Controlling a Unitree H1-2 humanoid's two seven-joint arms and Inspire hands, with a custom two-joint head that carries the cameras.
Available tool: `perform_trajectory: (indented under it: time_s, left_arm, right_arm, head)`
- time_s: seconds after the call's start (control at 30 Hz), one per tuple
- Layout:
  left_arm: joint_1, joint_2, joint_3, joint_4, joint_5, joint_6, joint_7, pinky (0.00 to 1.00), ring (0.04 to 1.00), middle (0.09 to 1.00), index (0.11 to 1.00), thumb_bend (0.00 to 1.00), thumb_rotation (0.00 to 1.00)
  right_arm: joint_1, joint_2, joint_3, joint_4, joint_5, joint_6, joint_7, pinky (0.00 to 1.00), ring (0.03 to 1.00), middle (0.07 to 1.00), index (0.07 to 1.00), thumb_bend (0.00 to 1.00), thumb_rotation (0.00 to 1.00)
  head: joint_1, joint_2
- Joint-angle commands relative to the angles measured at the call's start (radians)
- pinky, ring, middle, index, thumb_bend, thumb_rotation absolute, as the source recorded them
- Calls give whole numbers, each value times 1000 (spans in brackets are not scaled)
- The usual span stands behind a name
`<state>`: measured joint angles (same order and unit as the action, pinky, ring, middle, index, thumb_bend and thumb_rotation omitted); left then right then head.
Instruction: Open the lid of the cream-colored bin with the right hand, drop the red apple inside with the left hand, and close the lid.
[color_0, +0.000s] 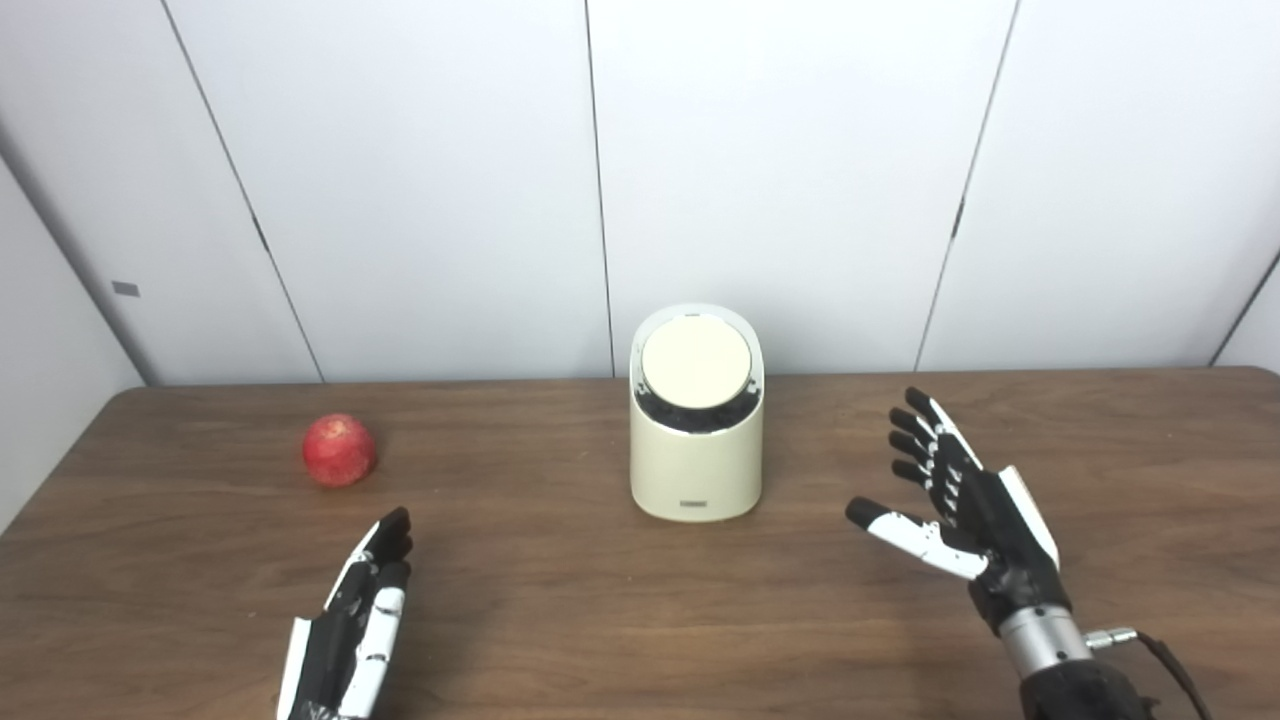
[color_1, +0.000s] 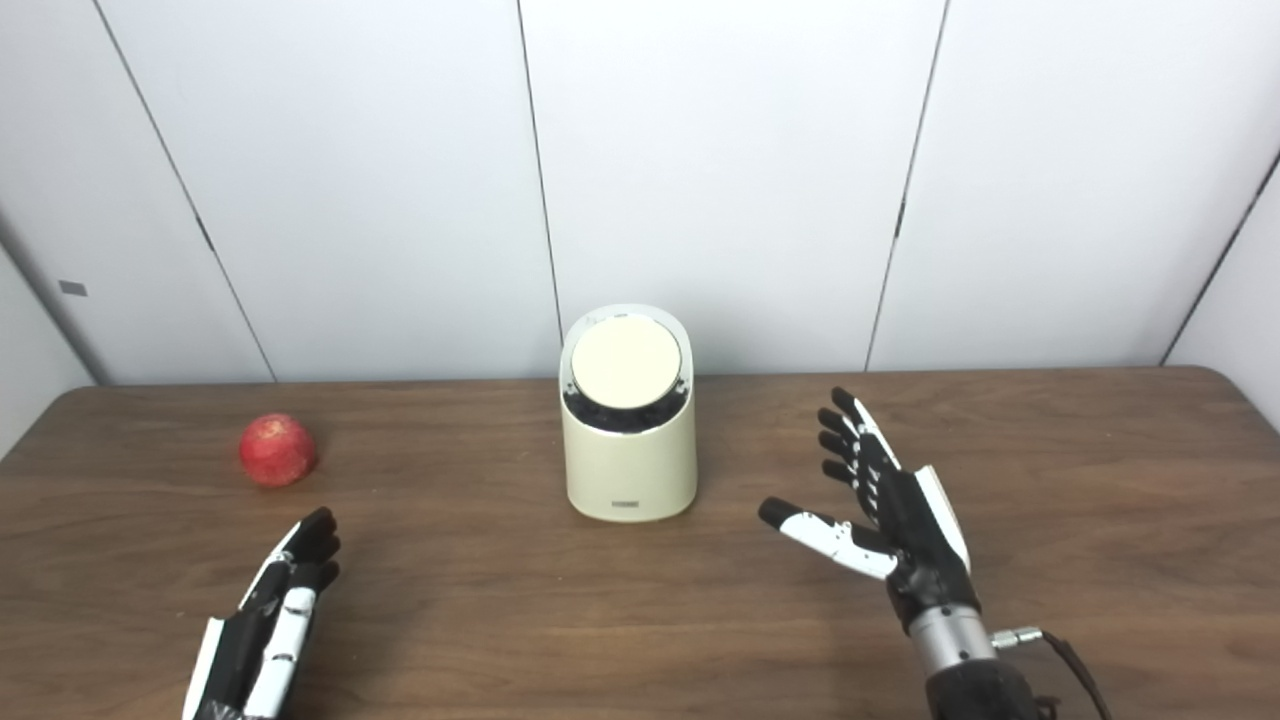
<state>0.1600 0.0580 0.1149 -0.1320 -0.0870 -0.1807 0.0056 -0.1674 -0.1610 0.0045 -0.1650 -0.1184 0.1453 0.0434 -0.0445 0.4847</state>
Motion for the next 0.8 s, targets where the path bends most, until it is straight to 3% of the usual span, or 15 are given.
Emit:
perform_trajectory:
  time_s: [0.0, 0.1, 0.3, 0.57, 0.77]
  left_arm:
    - [40, 7, 6, 61, -4, -22, -7, 963, 947, 934, 910, 343, 700]
    - [43, 6, 5, 61, -3, -27, -8, 967, 944, 931, 908, 338, 703]
    - [52, 6, 2, 50, -2, -25, -16, 956, 944, 934, 912, 322, 697]
    - [58, 4, 2, 45, -4, -27, -22, 970, 955, 940, 920, 317, 678]
    - [66, -2, -1, 31, -2, -18, -20, 970, 953, 939, 919, 327, 670]
  right_arm:
    - [-68, -15, 4, -17, -12, -28, 6, 852, 903, 931, 951, 898, 377]
    - [-120, -15, 7, -2, -37, -10, -2, 850, 909, 932, 947, 902, 357]
    - [-214, -6, 15, 53, -96, 4, -22, 832, 908, 933, 948, 923, 418]
    - [-329, 38, 30, 96, -115, 66, -22, 858, 936, 937, 954, 957, 414]
    - [-406, 48, 70, 161, -145, 56, -23, 866, 948, 952, 967, 919, 400]
  head:
    - [0, 0]
    - [0, 0]
    - [2, 2]
    - [4, 5]
    - [16, 6]
